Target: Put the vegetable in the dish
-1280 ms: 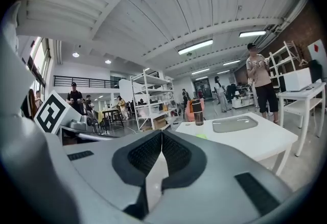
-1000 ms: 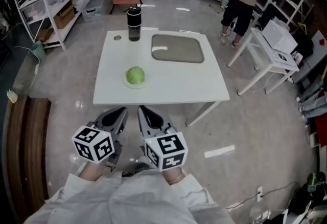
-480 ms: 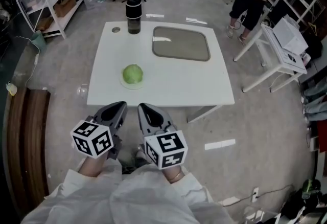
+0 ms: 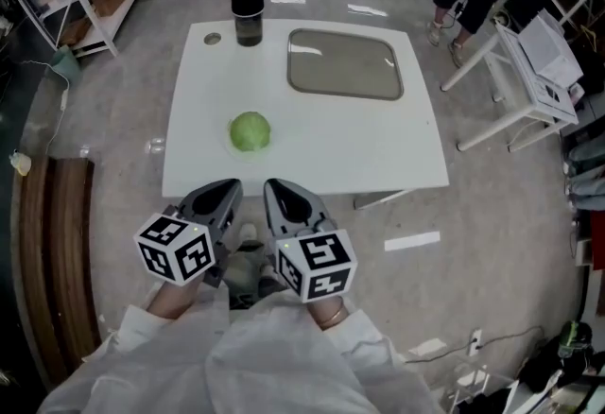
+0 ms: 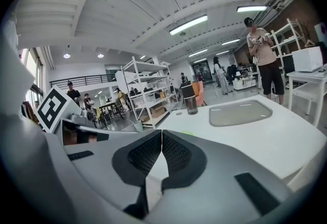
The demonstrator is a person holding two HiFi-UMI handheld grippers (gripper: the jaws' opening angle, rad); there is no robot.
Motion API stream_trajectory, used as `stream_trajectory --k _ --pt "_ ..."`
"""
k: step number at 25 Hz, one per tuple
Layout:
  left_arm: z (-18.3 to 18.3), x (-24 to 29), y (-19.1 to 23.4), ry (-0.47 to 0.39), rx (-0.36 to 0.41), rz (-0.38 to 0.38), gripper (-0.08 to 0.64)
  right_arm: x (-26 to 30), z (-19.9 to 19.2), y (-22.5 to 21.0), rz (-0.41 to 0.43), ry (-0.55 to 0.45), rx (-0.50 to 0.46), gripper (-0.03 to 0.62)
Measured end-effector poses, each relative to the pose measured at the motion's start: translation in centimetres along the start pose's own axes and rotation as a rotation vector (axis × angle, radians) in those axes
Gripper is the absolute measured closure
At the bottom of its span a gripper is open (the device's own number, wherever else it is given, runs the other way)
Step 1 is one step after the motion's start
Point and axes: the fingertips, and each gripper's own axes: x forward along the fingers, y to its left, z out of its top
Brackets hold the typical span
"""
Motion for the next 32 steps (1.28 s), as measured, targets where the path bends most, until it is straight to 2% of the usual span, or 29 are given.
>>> stream_trajectory --k 12,24,32 --pt "2.4 4.3 5.7 0.066 -0.008 -0.057 0.552 7.0 1.0 -2.8 -0.07 0.025 0.023 0.579" --pt "3.7 6.0 8.9 0.142 0.008 -0.133 0.552 11.4 1.5 -2.7 -0.111 0.049 0.047 0.579" --pt "3.3 6.9 9.6 0.173 -0.005 -0.172 0.552 11.7 0.8 -4.0 -0.147 0.064 0.069 0.58"
